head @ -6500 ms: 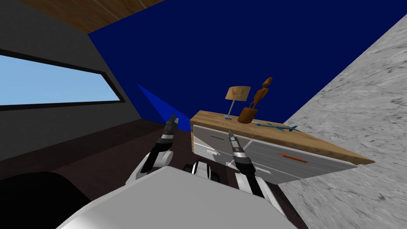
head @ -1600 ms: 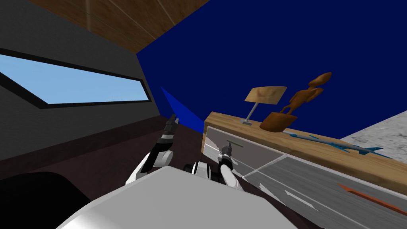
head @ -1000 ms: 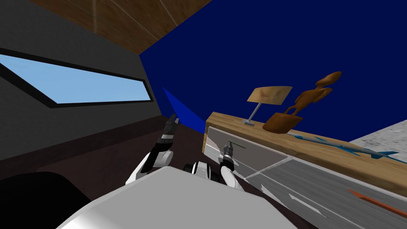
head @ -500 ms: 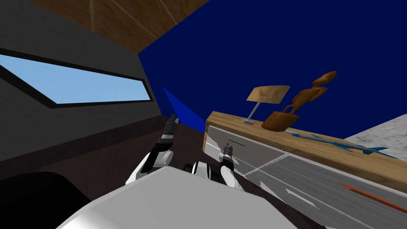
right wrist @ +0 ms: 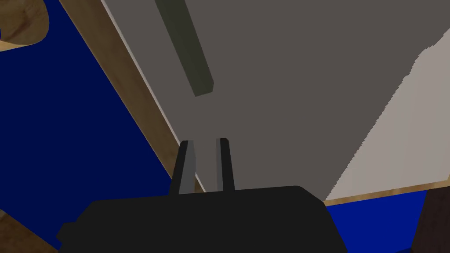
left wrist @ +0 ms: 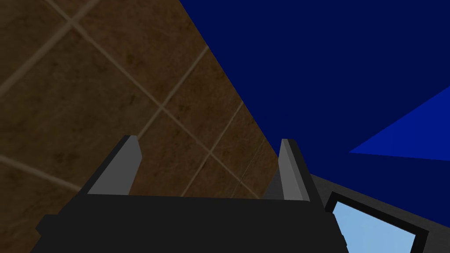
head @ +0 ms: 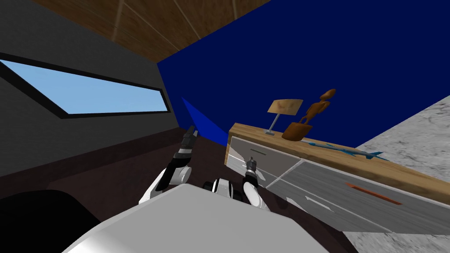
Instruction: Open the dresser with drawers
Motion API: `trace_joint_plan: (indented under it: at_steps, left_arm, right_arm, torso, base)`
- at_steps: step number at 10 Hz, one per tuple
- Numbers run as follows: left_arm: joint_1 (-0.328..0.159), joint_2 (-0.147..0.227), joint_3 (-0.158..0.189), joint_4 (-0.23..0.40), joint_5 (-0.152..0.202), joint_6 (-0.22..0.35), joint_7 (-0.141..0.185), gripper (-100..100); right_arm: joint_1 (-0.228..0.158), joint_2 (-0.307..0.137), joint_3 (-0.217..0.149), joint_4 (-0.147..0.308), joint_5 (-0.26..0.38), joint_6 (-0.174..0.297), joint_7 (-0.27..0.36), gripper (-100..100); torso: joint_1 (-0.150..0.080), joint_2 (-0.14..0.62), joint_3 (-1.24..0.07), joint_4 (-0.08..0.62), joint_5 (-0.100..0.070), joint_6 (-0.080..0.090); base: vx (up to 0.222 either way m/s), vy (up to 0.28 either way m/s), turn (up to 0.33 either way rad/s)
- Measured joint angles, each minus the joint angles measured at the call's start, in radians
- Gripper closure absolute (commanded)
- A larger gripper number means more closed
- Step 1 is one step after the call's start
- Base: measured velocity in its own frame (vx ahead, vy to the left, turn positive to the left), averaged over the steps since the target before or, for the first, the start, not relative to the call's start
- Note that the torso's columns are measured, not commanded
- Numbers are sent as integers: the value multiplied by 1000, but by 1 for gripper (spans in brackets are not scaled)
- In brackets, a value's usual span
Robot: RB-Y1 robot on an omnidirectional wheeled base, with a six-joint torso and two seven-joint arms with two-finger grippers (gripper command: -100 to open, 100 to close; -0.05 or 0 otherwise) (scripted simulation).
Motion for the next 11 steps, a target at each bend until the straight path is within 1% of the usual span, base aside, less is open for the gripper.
trace_joint_plan:
  at_steps: [1,2,5,7,8,10,11]
  left_arm:
    - [0,0,0,0,0,0,0,0]
    - [0,0,0,0,0,0,0,0]
    - [0,0,0,0,0,0,0,0]
    - [0,0,0,0,0,0,0,0]
    - [0,0,0,0,0,0,0,0]
    - [0,0,0,0,0,0,0,0]
    - [0,0,0,0,0,0,0,0]
  right_arm:
    - [-15,-1,-8,4,-16,-17,1,-100]
    - [-35,3,-13,21,-28,-31,-7,-100]
    - [-59,2,-39,-12,-83,-84,22,-100]
    - [-91,3,-53,2,-112,-117,16,-100]
    - [-100,2,-62,-6,-131,-135,21,-100]
    - [-131,8,-76,-1,-162,-168,29,-100]
    - [-132,7,-78,-1,-164,-172,29,-100]
  torso:
    - [0,2,1,0,0,0]
    - [2,5,3,1,0,0]
    - [4,11,7,3,1,0]
    - [3,10,6,3,1,0]
    - [3,9,5,2,1,0]
    - [3,9,5,2,1,0]
    - [4,10,6,2,1,0]
  base:
    - [46,-56,11]
    - [55,-66,10]
    - [34,-57,12]
    - [25,-56,12]
    - [28,-48,10]
    - [18,-41,9]
    - [3,-6,-1]
